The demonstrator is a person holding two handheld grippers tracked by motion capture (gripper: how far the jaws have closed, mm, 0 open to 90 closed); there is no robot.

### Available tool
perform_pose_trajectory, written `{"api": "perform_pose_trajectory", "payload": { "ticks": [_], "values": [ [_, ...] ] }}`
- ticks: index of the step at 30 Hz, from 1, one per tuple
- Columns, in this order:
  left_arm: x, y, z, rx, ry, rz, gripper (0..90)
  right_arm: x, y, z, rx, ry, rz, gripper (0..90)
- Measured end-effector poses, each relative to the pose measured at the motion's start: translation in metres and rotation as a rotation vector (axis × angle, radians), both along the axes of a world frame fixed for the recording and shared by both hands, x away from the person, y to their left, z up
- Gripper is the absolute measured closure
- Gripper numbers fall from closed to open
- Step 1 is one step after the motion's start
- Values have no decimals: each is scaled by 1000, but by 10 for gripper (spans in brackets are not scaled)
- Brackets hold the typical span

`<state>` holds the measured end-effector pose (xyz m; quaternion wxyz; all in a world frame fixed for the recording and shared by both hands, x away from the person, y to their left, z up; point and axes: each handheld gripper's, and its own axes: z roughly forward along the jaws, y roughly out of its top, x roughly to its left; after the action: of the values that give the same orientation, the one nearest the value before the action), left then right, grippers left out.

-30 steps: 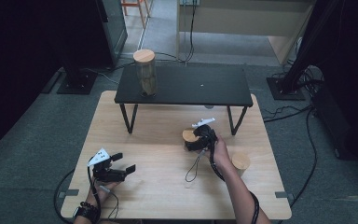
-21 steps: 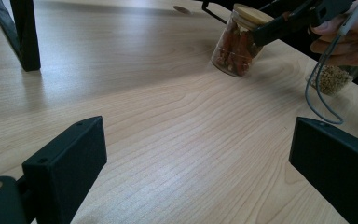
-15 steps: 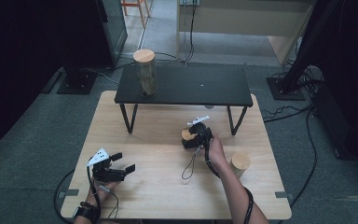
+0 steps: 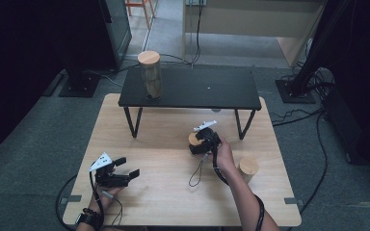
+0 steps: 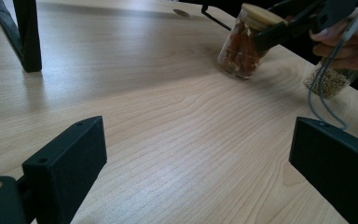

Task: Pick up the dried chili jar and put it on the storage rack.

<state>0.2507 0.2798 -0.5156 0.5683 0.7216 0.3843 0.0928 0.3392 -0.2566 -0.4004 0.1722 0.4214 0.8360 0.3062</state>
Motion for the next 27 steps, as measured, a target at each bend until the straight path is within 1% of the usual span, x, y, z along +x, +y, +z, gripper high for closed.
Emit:
{"api": "perform_pose_trajectory", "payload": {
  "ticks": [2,6,9,10,13,15,20,23,25,27],
  "values": [
    [0,0,0,4,-1,0,40,-4,0,6,-5,-10,14,252],
    [0,0,0,5,-1,1,40,-12,-3,21,-8,-16,49,252],
    [0,-1,1,10,0,0,40,-21,-6,32,4,-26,62,252],
    [0,-1,1,12,1,0,40,-23,-5,36,-2,-30,69,253],
    [0,-2,2,15,0,0,40,-28,-4,49,-11,-26,91,253],
    [-1,-2,1,13,0,3,40,-31,-5,57,-4,-28,100,253],
    [-2,-2,1,15,-3,7,40,-35,-10,77,10,-47,109,252],
    [-1,-2,1,13,-2,5,40,-35,-11,90,9,-49,115,252],
    [-1,-2,1,13,-3,5,40,-36,-11,98,-4,-55,121,252],
    [-1,-2,1,13,-3,5,40,-35,-13,105,-4,-60,124,252]
  ]
}}
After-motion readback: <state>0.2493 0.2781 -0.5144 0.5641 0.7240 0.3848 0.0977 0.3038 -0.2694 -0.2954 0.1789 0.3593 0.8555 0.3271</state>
